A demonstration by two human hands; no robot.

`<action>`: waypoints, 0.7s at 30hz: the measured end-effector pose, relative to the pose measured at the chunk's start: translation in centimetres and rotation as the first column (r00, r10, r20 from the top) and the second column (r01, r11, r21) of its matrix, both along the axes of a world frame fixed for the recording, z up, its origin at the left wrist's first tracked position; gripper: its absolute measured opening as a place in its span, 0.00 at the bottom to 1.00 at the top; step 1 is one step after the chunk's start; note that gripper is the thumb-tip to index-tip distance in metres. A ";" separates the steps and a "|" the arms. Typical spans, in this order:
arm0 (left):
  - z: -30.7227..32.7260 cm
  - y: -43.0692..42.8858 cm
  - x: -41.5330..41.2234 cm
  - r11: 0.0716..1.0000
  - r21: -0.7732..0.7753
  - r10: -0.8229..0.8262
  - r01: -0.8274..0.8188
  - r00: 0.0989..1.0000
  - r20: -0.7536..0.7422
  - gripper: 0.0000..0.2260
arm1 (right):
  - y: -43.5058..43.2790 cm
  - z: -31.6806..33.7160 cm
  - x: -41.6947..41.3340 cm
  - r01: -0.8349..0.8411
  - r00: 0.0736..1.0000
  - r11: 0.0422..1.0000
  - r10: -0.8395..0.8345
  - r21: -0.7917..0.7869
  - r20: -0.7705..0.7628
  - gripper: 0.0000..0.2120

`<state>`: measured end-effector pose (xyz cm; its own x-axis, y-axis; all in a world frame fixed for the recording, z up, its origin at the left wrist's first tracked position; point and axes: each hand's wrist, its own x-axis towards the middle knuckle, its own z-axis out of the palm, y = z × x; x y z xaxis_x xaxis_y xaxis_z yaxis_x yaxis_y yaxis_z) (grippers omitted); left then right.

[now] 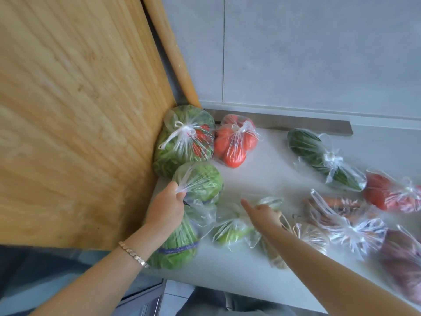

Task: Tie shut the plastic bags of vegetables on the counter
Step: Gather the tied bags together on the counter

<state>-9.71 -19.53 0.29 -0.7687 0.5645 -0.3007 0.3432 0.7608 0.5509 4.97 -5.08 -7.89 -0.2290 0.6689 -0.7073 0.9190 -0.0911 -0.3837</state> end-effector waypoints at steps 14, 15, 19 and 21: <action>-0.5 -4.0 -2.3 0.971 -0.024 0.239 -0.238 0.971 0.031 0.12 | -1.9 -1.5 -5.1 0.066 0.978 0.994 -0.083 -0.092 -0.192 0.43; -0.4 -3.9 -2.2 0.974 -0.007 0.228 -0.228 0.974 0.009 0.11 | -2.2 -1.5 -5.9 0.011 0.976 0.995 -0.032 -0.102 -0.214 0.44; -0.3 -3.9 -2.9 0.987 -0.007 0.157 -0.160 0.979 -0.130 0.09 | -3.1 -1.5 -9.2 -0.036 0.957 0.986 -0.012 -0.160 -0.291 0.43; -0.4 -3.9 -3.5 0.986 -0.002 0.165 -0.167 0.976 -0.139 0.09 | -3.4 -1.7 -9.8 -0.047 0.959 0.985 -0.002 -0.164 -0.284 0.39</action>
<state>-13.22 -23.44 -0.10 -0.8859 0.4222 -0.1922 0.2835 0.8207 0.4960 -4.83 -8.52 -9.59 -0.4490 0.5384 -0.7131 0.7779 -0.1571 -0.6084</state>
